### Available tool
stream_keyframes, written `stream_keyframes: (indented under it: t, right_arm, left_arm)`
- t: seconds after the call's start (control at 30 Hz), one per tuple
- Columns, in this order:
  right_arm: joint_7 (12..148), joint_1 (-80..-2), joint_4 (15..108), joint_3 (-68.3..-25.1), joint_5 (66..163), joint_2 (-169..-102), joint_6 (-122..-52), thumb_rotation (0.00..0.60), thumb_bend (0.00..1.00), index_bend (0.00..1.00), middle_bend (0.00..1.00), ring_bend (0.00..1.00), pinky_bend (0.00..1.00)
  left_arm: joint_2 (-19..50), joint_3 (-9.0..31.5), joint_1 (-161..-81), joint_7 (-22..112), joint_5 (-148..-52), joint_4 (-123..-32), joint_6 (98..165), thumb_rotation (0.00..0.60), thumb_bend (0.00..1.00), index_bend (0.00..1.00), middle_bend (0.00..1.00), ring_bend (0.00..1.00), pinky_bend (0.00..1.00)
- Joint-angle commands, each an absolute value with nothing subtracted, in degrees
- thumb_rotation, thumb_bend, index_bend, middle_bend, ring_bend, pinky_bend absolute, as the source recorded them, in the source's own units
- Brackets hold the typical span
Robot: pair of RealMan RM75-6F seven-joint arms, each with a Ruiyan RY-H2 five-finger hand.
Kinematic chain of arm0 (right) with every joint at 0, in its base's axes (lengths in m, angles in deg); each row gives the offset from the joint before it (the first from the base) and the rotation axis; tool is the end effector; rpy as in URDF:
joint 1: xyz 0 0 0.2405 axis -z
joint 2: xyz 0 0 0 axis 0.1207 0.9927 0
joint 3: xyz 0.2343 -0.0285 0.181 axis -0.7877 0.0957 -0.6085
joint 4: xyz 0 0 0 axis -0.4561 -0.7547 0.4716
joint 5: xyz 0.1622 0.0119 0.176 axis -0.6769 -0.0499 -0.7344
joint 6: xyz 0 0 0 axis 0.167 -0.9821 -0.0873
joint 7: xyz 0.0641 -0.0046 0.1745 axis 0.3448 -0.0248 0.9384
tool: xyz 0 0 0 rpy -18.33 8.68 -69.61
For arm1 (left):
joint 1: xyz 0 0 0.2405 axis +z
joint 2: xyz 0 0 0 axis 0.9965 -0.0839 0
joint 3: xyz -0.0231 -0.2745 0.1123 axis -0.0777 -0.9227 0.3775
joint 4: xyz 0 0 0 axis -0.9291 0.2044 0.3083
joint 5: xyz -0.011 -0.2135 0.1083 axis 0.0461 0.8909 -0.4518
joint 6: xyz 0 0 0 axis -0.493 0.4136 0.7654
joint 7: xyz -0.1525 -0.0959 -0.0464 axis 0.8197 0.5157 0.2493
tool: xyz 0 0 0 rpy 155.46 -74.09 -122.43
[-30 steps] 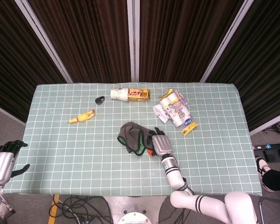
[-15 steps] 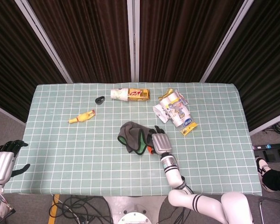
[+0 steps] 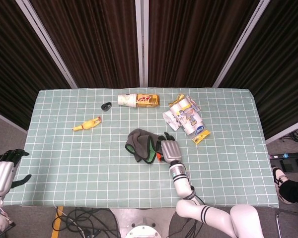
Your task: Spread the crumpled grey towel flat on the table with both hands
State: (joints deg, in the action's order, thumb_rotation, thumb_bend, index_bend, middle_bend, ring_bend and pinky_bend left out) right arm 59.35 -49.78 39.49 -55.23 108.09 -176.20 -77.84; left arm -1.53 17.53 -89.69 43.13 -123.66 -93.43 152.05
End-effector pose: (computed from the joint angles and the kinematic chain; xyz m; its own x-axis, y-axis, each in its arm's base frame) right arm -0.1515 -0.4026 -0.2202 0.2283 -0.3349 0.9142 -0.9732 -0.1051 0.2045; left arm -0.3783 0.2233 0.1407 0.4582 0.0270 0.8884 0.8883 0.0194 -0.4588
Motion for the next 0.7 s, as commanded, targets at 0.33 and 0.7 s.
stream_keyframes:
  t: [0.33,0.7]
  right_arm:
    - [60.82,-49.70,40.35,-56.27,110.20,-175.39,-79.50,0.600,0.32,0.72,0.27,0.07,0.15]
    - [53.89,-51.07,53.06,-59.10,108.99,-166.77,-79.40,0.600,0.35,0.80,0.30,0.09,0.15]
  left_arm:
    - [-1.28,17.22,-90.44,42.87,-123.70,-93.16,151.22,0.600,0.09,0.30,0.29,0.24,0.32]
    - [0.04,13.66,-97.53,49.96,-123.98,-92.19,144.35,0.600,0.09,0.30,0.29,0.24,0.32]
